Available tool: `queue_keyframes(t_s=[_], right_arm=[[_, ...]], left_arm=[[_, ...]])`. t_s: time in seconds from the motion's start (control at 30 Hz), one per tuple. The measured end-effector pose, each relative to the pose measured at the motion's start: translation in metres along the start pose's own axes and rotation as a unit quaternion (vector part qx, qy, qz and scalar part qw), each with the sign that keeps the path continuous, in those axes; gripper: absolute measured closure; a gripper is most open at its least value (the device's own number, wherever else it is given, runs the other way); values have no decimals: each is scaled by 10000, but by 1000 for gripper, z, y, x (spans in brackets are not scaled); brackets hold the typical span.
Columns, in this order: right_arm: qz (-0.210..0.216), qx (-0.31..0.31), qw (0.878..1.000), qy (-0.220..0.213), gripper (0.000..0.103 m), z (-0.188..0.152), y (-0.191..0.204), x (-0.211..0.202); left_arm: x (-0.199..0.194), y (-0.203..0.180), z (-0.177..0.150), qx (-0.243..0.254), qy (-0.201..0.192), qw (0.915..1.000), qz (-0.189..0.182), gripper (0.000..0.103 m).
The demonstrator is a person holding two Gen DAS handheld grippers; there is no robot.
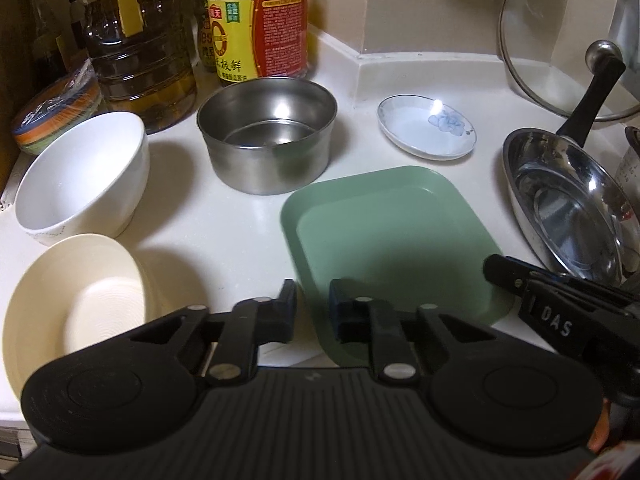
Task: Organize plates and bowls
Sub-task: 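Move both grippers to the green plate rim and close on it, then lift the green plate with both grippers and carry it into the steel basin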
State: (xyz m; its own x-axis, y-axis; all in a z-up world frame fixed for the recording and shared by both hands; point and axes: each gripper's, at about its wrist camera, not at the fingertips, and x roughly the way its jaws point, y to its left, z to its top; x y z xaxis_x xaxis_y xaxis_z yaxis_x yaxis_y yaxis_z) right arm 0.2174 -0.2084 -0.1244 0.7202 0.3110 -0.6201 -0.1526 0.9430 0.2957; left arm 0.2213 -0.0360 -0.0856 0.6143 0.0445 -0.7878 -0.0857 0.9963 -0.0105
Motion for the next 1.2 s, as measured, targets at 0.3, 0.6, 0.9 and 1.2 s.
queue_keyframes(t_s=[0.3, 0.6, 0.9, 1.2], right_arm=[[-15, -185, 9998, -86, 98, -1, 6, -4], [29, -161, 9994, -291, 98, 4, 9, -25], [-104, -7, 9978, -657, 98, 15, 2, -52], [-564, 287, 9935, -947, 98, 24, -26, -73]], left_arm=[[-4, 2, 0, 14, -74, 10000, 7, 93], [-26, 1, 3, 87, -326, 9994, -85, 93], [-43, -20, 18, 318, -638, 9970, -301, 93], [-36, -64, 33, 719, -760, 9919, -727, 93]])
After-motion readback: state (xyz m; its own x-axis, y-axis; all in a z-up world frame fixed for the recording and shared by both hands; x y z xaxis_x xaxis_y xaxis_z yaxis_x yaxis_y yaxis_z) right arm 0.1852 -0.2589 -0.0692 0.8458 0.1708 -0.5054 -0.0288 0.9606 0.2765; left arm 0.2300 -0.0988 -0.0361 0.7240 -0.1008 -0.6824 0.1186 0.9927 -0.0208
